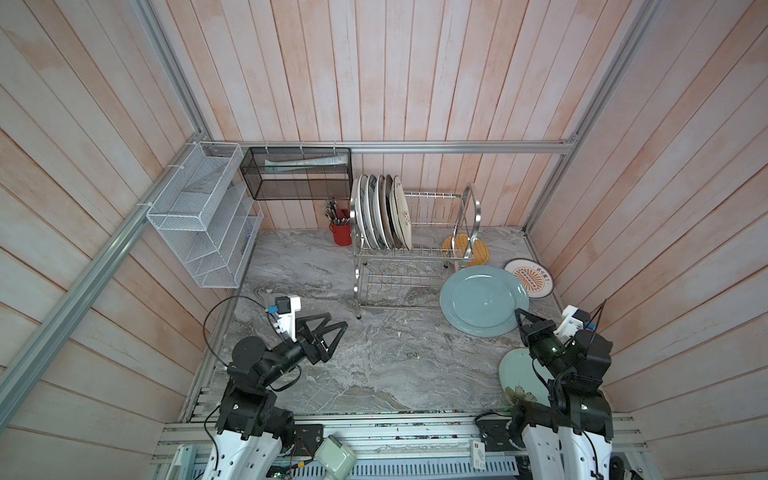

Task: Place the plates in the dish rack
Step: 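Close the left gripper on the raised teal rim while the right holds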

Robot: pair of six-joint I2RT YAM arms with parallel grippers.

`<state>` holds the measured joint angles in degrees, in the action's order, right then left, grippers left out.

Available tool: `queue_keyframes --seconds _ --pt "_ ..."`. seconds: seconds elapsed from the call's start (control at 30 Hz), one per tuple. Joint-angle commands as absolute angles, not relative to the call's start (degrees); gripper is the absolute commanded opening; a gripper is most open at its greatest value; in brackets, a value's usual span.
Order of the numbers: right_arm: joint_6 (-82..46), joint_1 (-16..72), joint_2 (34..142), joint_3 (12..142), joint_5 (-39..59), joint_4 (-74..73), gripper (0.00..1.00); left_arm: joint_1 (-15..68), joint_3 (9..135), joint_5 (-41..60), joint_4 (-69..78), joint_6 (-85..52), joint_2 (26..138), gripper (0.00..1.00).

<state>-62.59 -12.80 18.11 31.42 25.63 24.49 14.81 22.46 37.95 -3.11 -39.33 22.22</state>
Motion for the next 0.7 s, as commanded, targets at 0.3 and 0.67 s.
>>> queue_keyframes --seconds 0.3,0.67 --pt "-65.3 -9.2 14.6 29.2 29.5 17.4 0.00 47.9 23.3 15.3 26.5 -46.4 55.7 1.00" --pt "-65.0 -4.5 14.1 26.6 31.2 16.2 0.00 53.9 30.4 7.6 39.9 -58.5 75.0 0.85"
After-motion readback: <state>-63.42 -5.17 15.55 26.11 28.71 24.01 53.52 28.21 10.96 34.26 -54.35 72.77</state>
